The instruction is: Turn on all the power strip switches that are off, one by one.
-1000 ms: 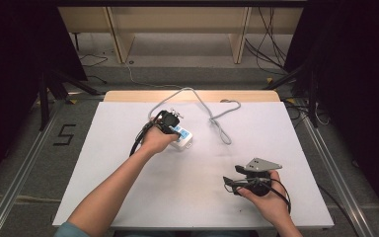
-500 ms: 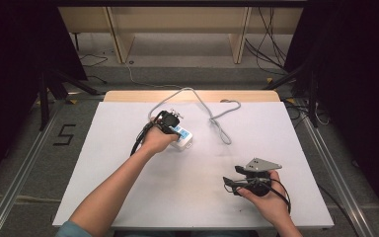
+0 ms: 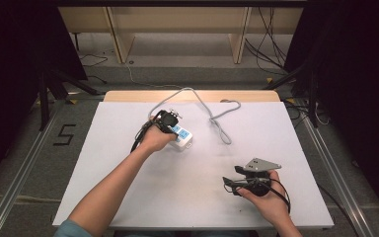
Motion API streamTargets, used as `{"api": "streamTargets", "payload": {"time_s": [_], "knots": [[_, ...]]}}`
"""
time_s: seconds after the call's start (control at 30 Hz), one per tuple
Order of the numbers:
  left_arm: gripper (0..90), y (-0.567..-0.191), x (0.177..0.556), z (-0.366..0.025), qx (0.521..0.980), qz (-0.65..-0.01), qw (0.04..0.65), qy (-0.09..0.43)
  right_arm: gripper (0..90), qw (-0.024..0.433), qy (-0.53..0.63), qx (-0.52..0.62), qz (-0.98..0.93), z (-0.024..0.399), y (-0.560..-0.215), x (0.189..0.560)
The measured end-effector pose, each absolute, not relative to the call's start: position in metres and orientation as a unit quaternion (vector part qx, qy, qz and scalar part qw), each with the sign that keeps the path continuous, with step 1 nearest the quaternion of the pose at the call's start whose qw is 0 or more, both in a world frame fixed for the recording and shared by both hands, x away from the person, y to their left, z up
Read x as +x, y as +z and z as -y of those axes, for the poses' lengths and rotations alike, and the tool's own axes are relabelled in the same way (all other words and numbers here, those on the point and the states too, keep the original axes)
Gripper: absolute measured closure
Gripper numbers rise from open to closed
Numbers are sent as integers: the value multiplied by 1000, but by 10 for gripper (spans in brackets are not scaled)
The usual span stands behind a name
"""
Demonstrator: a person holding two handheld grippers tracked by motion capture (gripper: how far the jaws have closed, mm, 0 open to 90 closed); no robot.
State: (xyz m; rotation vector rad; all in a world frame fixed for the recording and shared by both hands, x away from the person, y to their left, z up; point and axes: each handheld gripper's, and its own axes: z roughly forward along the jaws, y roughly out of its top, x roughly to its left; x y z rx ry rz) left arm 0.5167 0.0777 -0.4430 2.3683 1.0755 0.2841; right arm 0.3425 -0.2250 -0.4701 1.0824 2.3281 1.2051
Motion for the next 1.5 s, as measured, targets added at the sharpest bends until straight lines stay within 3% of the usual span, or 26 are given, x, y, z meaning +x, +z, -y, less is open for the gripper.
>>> {"api": "streamTargets", "payload": {"time_s": [0.23,1.5], "knots": [[893,-437,517,-78,870,-391,283,95,375,152,420,380,-810,225,-470,343],[897,-442,517,-65,889,-373,247,100,375,152,421,374,-812,224,-470,342]]}}
